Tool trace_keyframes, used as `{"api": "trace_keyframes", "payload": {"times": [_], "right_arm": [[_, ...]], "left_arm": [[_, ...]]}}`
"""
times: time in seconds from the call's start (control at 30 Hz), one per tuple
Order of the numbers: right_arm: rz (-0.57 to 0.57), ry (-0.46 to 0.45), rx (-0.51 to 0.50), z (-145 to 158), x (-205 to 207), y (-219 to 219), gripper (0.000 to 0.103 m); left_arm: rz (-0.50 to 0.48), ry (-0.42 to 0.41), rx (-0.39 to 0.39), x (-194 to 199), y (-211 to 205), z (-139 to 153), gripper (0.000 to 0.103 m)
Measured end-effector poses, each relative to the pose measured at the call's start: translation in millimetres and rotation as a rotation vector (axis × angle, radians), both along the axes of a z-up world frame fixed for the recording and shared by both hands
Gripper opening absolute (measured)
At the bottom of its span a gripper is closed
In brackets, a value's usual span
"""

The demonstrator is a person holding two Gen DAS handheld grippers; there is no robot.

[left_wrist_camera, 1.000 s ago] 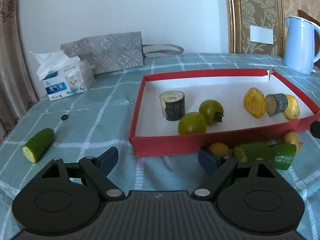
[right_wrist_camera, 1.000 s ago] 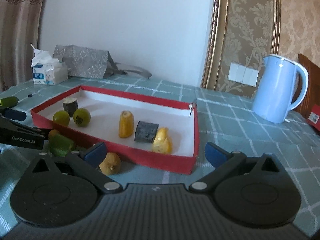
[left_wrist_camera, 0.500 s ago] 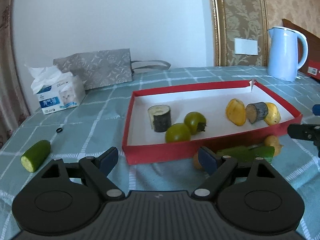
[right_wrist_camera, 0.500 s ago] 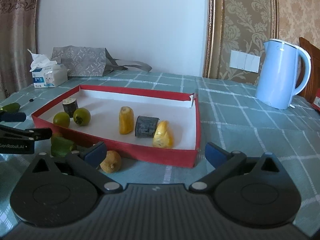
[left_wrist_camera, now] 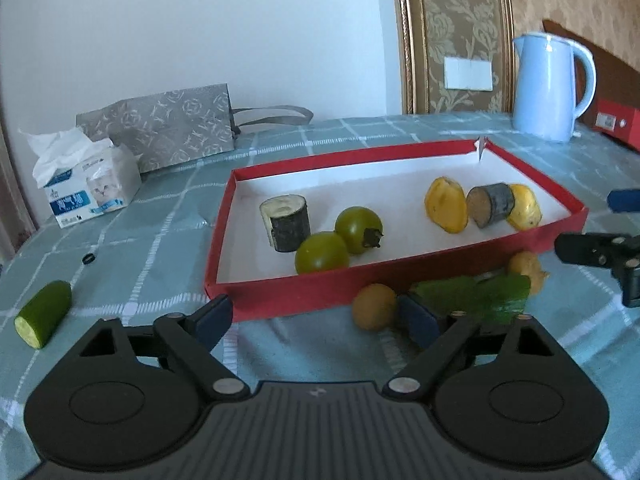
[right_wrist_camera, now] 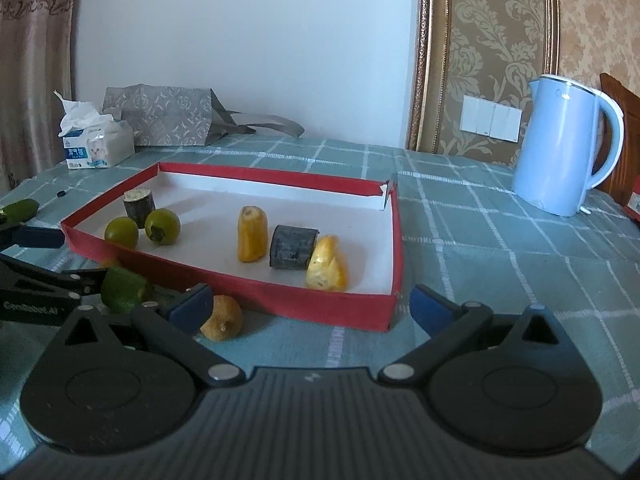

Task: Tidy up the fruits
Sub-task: 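Move the left tool to a small brown round fruit and close on it, then move the right tool toward another small brown round fruit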

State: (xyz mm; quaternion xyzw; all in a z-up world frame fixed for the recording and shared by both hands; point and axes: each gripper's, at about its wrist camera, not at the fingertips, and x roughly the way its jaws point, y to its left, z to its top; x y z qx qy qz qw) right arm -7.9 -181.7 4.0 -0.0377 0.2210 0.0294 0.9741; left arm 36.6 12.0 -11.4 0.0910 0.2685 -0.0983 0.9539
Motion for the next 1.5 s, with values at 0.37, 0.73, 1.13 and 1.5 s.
{"api": "trace_keyframes", "payload": {"times": [0.37,0.73,1.13,1.5], "right_arm": [[-0.037,0.013,0.020,-3,6,-6,0.103],[-0.061,0.050,0.043,-8,10,-11,0.102],[-0.028,0.087,0.046,-13,18,-5,0.088],[-0.021,0.103,0.152,-11,24,-18,0.094]], "left_arm": [[0.029,0.053,-0.020,9,8,-5,0.061],[-0.043,0.036,0.011,2,0,-5,0.027],[-0.028,0.038,0.006,0,2,-4,0.027],[-0.027,0.037,0.009,0,1,-4,0.027]]}}
